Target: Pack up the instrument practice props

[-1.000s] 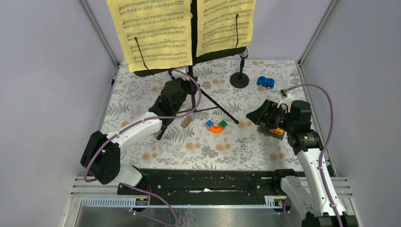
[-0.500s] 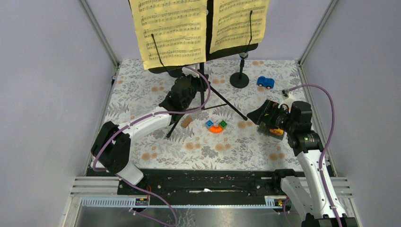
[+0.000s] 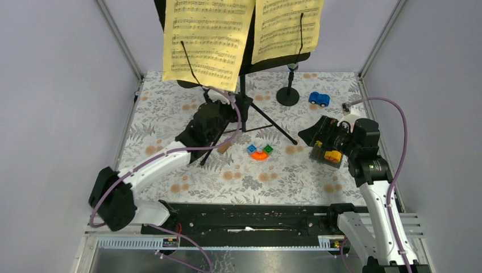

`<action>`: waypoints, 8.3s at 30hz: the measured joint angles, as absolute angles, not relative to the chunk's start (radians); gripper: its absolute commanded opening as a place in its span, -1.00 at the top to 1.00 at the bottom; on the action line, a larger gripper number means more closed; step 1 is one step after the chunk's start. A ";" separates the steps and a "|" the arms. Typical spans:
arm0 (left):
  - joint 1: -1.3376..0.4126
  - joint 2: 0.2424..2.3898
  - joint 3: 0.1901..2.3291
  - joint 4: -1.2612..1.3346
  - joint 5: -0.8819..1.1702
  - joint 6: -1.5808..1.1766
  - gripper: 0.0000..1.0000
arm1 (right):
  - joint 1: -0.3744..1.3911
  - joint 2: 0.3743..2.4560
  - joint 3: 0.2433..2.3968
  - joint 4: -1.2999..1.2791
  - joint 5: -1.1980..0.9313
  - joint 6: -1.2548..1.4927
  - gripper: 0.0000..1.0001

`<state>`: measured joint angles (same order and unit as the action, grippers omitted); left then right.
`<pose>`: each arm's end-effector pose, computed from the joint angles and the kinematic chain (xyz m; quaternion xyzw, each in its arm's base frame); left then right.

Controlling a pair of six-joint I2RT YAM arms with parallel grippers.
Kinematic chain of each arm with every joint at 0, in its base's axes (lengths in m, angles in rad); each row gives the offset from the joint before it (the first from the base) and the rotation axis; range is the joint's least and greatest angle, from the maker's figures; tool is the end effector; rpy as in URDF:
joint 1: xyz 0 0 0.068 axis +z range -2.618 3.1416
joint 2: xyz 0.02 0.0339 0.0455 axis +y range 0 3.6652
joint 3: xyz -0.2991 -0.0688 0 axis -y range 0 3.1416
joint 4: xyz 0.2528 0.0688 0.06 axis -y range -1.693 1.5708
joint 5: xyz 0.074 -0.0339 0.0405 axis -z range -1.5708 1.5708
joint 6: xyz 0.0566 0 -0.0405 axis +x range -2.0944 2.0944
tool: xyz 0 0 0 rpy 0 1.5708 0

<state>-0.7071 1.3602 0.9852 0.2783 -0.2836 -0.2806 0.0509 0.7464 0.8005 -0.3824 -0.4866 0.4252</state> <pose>0.2706 -0.2104 0.3568 0.0623 0.7365 -0.2233 0.6355 0.1654 0.0349 0.3502 0.0091 0.8015 0.3236 0.5028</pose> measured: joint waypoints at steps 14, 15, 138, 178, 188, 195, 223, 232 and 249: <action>-0.706 0.998 0.675 0.163 -0.202 -0.396 -0.92 | 0.051 0.742 0.876 -0.242 -0.535 0.469 -0.99; -0.706 0.971 0.666 0.127 -0.194 -0.406 -0.92 | 0.051 0.736 0.860 -0.184 -0.565 0.501 -0.99; -0.706 1.074 1.576 -0.350 -0.464 -0.392 1.00 | 0.670 1.193 1.602 0.096 -0.332 0.159 1.00; -0.706 0.941 1.483 -0.447 -0.375 -0.323 -0.97 | 0.782 0.833 0.864 -0.136 -0.438 0.514 1.00; -0.706 0.835 1.479 -0.480 -0.371 -0.323 -0.97 | 1.101 1.123 0.986 -0.054 -0.346 0.476 1.00; -0.706 0.729 1.482 -0.483 -0.377 -0.333 -0.97 | 1.164 1.383 1.155 0.072 -0.252 0.457 1.00; -0.706 0.671 1.512 -0.609 -0.458 -0.327 -0.97 | 1.130 2.452 1.912 0.236 0.294 0.797 0.50; -0.706 0.669 1.495 -0.638 -0.477 -0.329 -0.97 | 1.112 2.432 1.871 0.183 0.371 0.768 -0.17; -0.708 0.910 1.966 -0.823 -0.420 -0.157 -0.97 | 1.113 1.904 1.478 0.146 0.217 0.368 -0.36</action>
